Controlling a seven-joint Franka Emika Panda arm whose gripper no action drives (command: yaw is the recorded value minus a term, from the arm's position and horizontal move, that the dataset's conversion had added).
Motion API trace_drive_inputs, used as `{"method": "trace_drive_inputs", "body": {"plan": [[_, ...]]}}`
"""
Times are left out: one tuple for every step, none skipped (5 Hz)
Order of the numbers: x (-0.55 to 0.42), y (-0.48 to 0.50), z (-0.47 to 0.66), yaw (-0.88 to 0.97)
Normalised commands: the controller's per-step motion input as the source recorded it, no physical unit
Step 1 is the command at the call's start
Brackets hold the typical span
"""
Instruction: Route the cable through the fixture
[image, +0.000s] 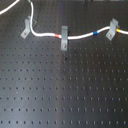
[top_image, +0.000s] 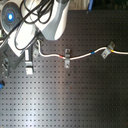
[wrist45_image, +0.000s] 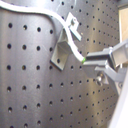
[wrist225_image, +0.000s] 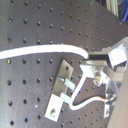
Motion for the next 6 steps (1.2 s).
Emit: {"method": "trace_drive_inputs", "body": {"plan": [[-0.012, 0.341, 0.23, 0.31], [0.016, 0.398, 0.28, 0.33], [0.199, 0.363, 0.50, 0.23], [0.204, 0.250, 0.59, 0.13], [0.061, 0.220, 0.39, 0.11], [-0.144, 0.286, 0.15, 0.28]]}}
